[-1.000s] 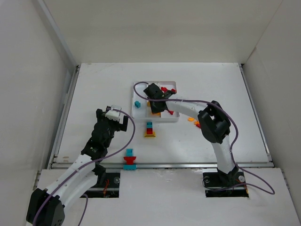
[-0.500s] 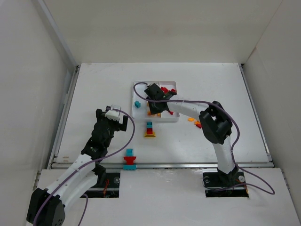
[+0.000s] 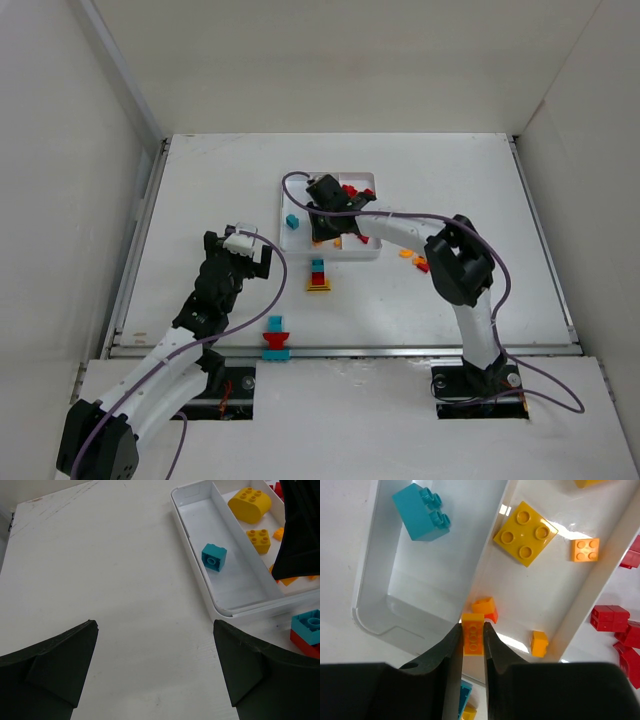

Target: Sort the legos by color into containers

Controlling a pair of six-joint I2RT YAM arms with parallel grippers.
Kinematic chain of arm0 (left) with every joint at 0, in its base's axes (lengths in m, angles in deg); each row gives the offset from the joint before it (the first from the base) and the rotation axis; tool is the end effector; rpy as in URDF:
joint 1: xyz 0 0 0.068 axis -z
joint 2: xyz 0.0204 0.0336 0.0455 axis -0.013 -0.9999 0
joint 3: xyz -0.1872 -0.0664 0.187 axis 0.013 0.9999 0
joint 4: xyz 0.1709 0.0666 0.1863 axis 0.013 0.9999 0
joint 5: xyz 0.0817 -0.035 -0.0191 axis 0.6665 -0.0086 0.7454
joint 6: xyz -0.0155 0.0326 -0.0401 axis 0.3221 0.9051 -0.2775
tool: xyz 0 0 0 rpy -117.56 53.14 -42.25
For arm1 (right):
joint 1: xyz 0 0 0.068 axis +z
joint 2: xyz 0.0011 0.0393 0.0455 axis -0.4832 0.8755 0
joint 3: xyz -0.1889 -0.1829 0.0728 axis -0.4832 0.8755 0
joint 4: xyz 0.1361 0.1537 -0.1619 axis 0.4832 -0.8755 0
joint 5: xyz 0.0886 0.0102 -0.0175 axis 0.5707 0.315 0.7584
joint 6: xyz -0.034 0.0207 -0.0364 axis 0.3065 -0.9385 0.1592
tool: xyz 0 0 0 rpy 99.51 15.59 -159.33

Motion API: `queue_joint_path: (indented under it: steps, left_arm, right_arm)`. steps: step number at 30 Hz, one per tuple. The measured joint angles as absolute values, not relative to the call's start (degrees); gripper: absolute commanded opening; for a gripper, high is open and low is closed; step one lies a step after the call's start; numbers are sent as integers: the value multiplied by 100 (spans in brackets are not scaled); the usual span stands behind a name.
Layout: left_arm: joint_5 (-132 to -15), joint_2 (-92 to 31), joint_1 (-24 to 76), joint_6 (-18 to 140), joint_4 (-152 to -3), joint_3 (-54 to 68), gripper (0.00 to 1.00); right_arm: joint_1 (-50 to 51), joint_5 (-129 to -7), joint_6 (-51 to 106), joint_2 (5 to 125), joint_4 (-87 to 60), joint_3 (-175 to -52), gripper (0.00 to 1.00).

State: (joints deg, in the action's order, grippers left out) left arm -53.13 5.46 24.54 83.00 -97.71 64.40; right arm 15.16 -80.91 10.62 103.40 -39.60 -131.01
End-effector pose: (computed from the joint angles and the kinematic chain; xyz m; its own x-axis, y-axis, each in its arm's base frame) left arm 0.1593 -0.0670 0.2267 -0.0068 0.1960 -0.9806 0.2303 0.9545 0.1892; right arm 0.3346 0.3192 0.2026 -0.7868 -0.2026 -0.5831 -0.3685 0.9119 0.1805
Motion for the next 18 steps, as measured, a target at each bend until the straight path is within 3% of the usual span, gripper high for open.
queue_joint_path:
  steps: [4,8,18]
  left_arm:
    - [-5315,547,2454,8300,-9771,6440,100]
    - [-5317,547,2454,8300,-9771,6440,100]
    - [-5334,547,2454,8300,-9771,6440,100]
  right_arm:
    - [1516,-8021,1095,10412,-3984,-13139,46]
    - [1487,-8010,1195,10412,-4043,-13139,57]
    - [1387,-7865,1263,9761,-4017,-12785,60]
